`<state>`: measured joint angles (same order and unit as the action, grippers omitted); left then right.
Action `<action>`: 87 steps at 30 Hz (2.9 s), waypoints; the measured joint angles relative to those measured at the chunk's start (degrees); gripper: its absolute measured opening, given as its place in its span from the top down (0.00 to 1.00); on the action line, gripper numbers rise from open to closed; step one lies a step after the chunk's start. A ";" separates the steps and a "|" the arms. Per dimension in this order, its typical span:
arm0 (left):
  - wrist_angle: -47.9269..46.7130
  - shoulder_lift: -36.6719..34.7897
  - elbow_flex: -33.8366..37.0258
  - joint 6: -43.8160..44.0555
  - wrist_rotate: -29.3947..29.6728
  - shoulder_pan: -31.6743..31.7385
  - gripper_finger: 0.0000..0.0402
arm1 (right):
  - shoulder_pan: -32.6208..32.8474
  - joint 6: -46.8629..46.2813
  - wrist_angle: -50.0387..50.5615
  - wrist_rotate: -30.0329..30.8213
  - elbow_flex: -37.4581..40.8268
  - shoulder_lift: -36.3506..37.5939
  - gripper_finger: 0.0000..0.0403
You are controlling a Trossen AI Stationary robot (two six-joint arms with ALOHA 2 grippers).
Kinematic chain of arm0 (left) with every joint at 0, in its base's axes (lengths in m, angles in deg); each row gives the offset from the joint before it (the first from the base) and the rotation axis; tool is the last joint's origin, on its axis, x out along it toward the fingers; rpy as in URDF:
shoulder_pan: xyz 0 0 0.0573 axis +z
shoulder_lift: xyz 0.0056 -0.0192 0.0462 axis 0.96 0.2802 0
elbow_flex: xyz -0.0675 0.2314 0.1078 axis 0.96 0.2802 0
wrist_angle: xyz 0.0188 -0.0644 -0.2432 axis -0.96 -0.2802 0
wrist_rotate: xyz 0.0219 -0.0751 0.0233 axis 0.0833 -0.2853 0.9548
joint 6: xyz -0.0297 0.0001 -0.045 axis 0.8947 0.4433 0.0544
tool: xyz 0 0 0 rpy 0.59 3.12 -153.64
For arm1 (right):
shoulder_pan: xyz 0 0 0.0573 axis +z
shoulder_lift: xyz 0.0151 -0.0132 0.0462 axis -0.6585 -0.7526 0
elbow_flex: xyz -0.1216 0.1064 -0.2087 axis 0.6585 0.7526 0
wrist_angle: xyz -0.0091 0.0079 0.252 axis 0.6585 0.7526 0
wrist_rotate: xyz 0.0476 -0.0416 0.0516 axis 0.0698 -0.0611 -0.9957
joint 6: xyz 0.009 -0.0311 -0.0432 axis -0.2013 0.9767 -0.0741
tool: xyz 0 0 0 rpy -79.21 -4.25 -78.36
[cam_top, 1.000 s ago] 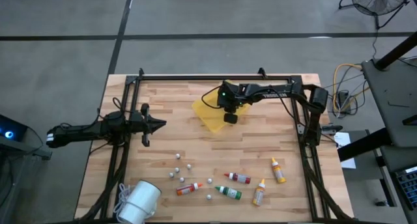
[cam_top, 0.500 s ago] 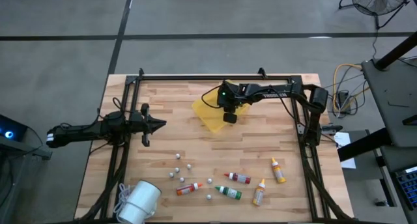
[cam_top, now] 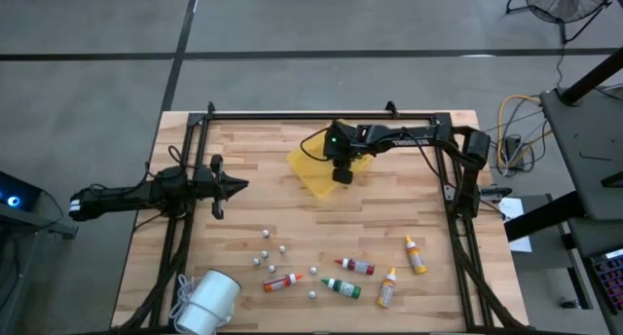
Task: Pick & Place food coloring
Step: Put the small red food coloring bottle into the yellow bin
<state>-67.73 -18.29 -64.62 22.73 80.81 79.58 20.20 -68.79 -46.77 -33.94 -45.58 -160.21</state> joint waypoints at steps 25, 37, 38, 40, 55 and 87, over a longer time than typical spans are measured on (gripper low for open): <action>0.02 0.02 0.00 0.00 0.00 0.02 1.00 | 3.23 -5.54 5.51 -0.09 -1.43 15.42 0.70; 0.00 0.02 0.00 0.00 0.02 -0.02 1.00 | 12.59 -9.30 7.84 -3.77 -0.11 20.72 0.66; 0.02 0.02 0.00 0.00 0.00 -0.02 1.00 | 13.53 -9.62 7.75 -3.78 0.11 20.97 0.65; 0.02 0.02 0.00 0.00 0.02 -0.02 1.00 | 15.30 -11.38 7.88 -3.87 0.52 21.14 0.64; 0.02 0.02 0.00 0.00 0.00 0.00 1.00 | 27.68 -17.58 8.10 -4.92 1.52 21.25 0.63; -0.01 0.01 0.00 0.00 0.00 0.02 1.00 | 33.17 -19.25 2.34 -4.89 -7.66 17.61 0.62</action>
<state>-67.74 -18.27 -64.62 22.73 80.81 79.60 53.37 -88.04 -44.44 -38.83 -53.24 -142.60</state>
